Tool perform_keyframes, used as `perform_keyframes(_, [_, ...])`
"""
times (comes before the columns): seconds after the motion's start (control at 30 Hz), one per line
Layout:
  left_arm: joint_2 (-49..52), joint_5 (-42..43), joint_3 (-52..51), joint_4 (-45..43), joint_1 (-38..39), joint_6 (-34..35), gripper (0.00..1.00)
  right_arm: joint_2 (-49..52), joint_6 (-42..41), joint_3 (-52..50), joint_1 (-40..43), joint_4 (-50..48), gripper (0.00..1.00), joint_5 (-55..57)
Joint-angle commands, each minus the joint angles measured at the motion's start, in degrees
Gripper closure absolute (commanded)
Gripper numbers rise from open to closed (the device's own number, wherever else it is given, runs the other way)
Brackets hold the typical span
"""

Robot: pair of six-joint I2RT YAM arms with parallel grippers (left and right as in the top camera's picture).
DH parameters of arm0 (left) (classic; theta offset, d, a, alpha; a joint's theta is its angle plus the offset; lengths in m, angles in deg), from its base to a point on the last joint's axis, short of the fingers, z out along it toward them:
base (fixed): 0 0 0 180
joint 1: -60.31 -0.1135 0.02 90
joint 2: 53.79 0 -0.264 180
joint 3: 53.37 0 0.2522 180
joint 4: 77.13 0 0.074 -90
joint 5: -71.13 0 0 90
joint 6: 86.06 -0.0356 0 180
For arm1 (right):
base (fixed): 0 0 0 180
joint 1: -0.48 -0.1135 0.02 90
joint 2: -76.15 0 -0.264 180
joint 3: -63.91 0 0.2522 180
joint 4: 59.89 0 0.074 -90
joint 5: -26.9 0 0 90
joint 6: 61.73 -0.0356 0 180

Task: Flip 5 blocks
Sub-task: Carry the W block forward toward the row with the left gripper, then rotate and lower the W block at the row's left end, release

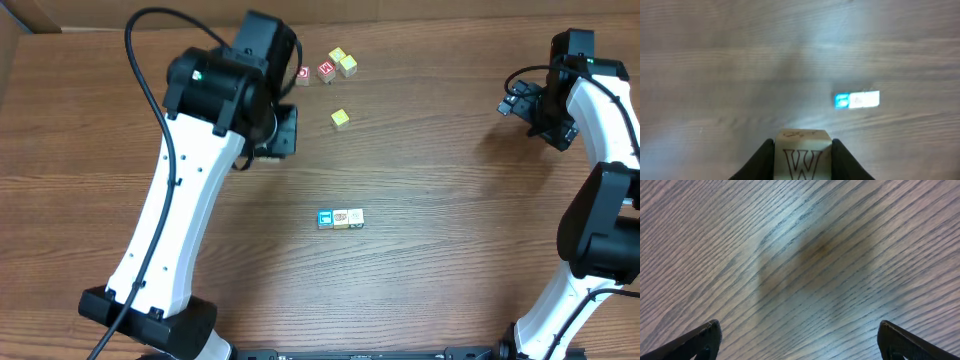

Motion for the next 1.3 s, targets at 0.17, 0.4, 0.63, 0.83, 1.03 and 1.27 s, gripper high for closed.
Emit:
perform_keyframes(0.17, [0.4,-3.0,-11.0,-1.2,1.2,11.2,0.74,-2.2,0.3,1.1,0.0,-0.1,0.00,0.4])
perform_keyframes(0.4, [0.4,4.5,-28.0,-14.7,1.8,12.2,0.75,-2.2,0.3,1.1,0.0,-0.1,0.00,0.4])
perform_keyframes(0.63, [0.4,7.0,-42.9,-28.8,2.3,13.8,0.74,-2.2,0.3,1.1,0.0,-0.1,0.00,0.4])
perform_keyframes(0.83, [0.4,7.0,-51.2,-38.2,3.0,15.8,0.73,-2.2,0.3,1.1,0.0,-0.1,0.00,0.4])
perform_keyframes(1.03, [0.4,7.0,-54.5,-43.4,4.6,16.0,0.73,-2.2,0.3,1.1,0.0,-0.1,0.00,0.4])
perform_keyframes(1.27, [0.4,2.9,-54.5,-43.9,5.9,15.8,0.69,-2.2,0.3,1.1,0.0,-0.1,0.00,0.4])
